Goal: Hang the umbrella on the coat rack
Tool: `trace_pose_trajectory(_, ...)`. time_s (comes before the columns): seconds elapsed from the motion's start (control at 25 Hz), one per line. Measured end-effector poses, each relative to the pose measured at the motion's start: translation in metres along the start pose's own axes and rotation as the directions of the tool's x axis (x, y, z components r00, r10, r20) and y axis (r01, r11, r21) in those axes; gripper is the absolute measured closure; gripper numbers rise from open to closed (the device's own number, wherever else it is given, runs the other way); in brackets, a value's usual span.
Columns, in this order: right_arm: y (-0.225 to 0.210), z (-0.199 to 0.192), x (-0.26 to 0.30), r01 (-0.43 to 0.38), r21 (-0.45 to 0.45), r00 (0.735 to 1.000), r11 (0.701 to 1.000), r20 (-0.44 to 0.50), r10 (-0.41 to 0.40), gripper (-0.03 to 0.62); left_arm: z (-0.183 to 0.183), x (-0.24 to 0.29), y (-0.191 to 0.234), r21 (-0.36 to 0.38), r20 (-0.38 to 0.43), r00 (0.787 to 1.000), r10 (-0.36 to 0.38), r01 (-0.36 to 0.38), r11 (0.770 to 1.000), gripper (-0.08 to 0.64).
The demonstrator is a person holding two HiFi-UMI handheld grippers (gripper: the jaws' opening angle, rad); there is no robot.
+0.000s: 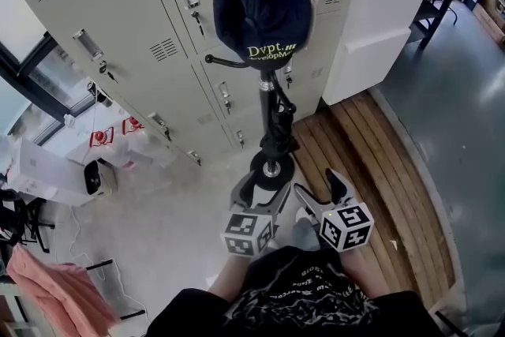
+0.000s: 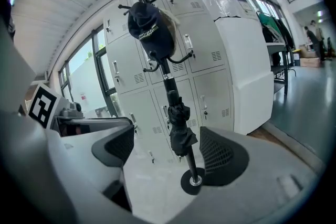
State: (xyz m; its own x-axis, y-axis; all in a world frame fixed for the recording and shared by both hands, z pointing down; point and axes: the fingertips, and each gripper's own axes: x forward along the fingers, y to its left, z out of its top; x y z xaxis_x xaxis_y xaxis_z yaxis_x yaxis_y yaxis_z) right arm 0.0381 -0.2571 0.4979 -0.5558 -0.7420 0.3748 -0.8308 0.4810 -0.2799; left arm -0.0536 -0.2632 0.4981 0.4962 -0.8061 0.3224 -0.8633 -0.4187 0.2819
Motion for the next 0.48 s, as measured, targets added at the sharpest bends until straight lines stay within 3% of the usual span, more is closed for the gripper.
trace_pose_trajectory(0.28,0.026,-0.008,-0.014,-0.010,-0.049,1.000,0.999,-0.006,0.010,0.300,-0.007,-0.028,-0.003,0.014,0.005,1.000,0.010,-0.010,1.000,0.230)
trace_pose_trajectory(0.48,0.045,-0.024,-0.018,-0.020,-0.074,0.999,0.997,-0.029,0.018,0.362,-0.021,-0.045,-0.005,0.025,-0.010,1.000,0.005,-0.004,1.000,0.326)
